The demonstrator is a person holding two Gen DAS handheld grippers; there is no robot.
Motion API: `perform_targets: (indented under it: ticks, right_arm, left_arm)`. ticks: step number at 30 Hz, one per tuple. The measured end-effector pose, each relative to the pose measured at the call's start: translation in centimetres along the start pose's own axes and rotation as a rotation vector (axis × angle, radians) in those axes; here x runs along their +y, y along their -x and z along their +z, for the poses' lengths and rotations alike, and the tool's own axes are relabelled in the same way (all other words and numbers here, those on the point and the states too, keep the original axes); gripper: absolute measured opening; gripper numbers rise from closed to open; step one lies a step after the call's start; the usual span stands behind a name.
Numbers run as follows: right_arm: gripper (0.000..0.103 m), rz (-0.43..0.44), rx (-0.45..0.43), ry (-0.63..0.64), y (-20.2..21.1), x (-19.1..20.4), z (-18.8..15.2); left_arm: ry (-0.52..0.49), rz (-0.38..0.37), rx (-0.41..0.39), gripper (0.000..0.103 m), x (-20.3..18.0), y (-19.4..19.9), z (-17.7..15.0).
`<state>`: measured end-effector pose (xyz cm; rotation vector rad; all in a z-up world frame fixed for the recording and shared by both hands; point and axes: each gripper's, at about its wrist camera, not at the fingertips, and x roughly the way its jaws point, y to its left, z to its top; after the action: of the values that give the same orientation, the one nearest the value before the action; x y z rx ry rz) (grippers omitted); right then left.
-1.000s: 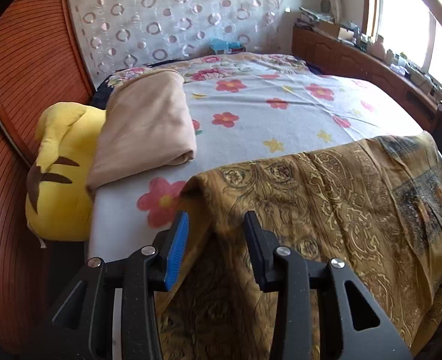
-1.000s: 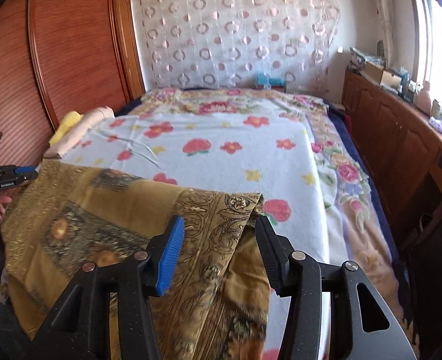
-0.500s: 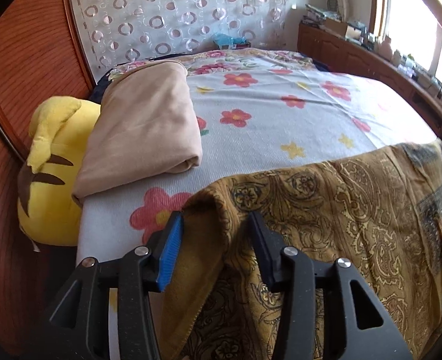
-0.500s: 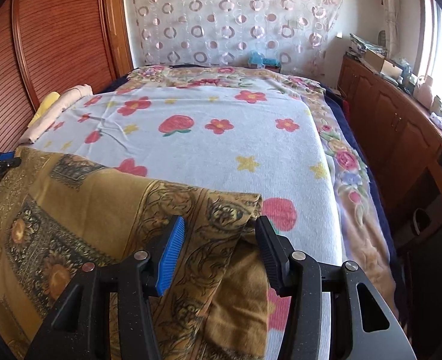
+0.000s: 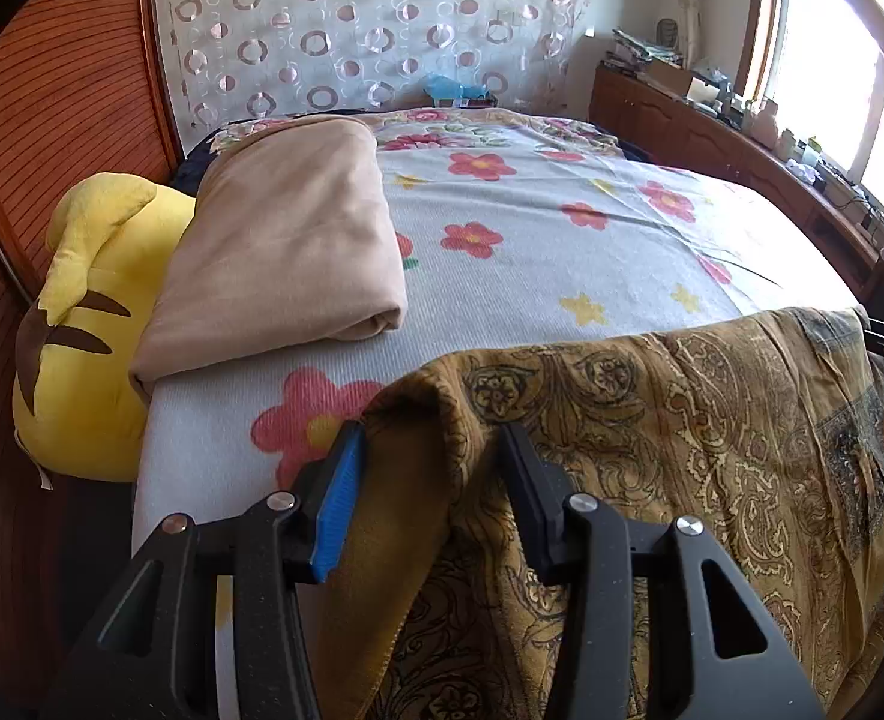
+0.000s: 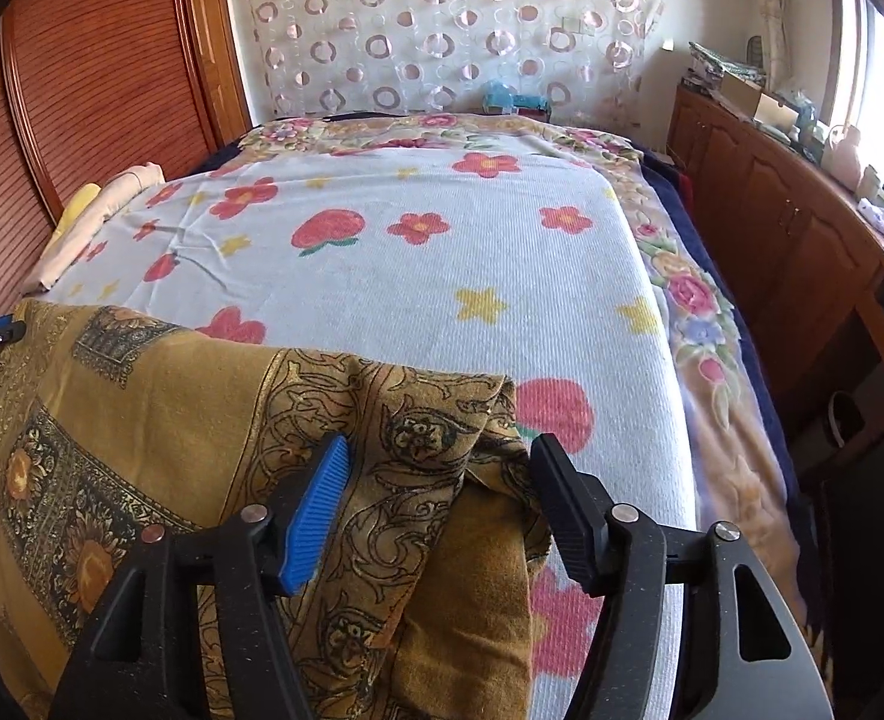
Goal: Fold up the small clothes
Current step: 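Open both grippers and release the folded edge onto the garment, then grasp the garment edge with both grippers and lift it high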
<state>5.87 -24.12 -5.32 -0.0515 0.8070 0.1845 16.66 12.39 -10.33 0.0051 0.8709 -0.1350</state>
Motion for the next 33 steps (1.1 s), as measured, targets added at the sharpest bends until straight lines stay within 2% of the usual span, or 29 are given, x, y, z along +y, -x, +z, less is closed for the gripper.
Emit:
perform_targets:
  ticks: [3, 11, 14, 16, 18, 19, 20, 21, 24, 26, 29, 33]
  right_arm:
    - [0.067, -0.042, -0.009, -0.009, -0.4, -0.5, 0.3]
    - [0.067, -0.007, 0.022, -0.011, -0.8, -1.2, 0.6]
    - [0.067, 0.019, 0.017, -0.025, -1.0, -1.6, 0.7]
    - [0.066, 0.024, 0.012, -0.019, -1.1, -1.5, 0.7]
    - [0.044, 0.059, 0.008, -0.007, -0.9, -1.2, 0.6]
    - [0.036, 0.070, 0.010, -0.001, -0.8, -0.9, 0.4]
    - [0.016, 0.067, 0.008, 0.006, -0.6, -0.6, 0.2]
    - [0.011, 0.065, 0.000, 0.011, -0.3, -0.2, -0.1]
    - [0.009, 0.063, -0.043, 0.004, 1.3, 0.6, -1.1]
    - [0.009, 0.070, -0.101, -0.018, 3.3, 0.6, -1.6]
    - [0.008, 0.097, -0.229, -0.061, 7.9, 0.3, -2.2]
    - [0.008, 0.097, -0.377, -0.041, 14.4, 0.6, -2.1]
  left_arm:
    - [0.001, -0.001, 0.001, 0.047, 0.0, 0.0, 0.0]
    - [-0.014, -0.006, 0.001, 0.046, -0.1, 0.0, 0.0]
    - [-0.087, -0.043, 0.001, 0.027, -0.8, 0.2, -0.2]
    - [-0.078, -0.065, 0.001, 0.023, -0.6, 0.2, -0.2]
    - [-0.068, -0.099, 0.000, 0.009, -0.6, 0.4, -0.2]
    - [-0.061, -0.102, -0.002, 0.008, -0.6, 0.5, -0.3]
    - [-0.064, -0.094, -0.009, 0.005, -0.8, 0.7, -0.4]
    - [-0.066, -0.091, -0.025, 0.005, -1.0, 1.2, -0.4]
    - [-0.048, -0.111, -0.133, 0.004, -1.7, 4.5, -0.8]
    - [-0.035, -0.117, -0.201, 0.004, -1.9, 6.9, -1.1]
    - [-0.032, -0.122, -0.315, 0.004, -2.4, 11.5, -1.5]
    - [-0.034, -0.137, -0.432, 0.004, -2.8, 16.6, -1.3]
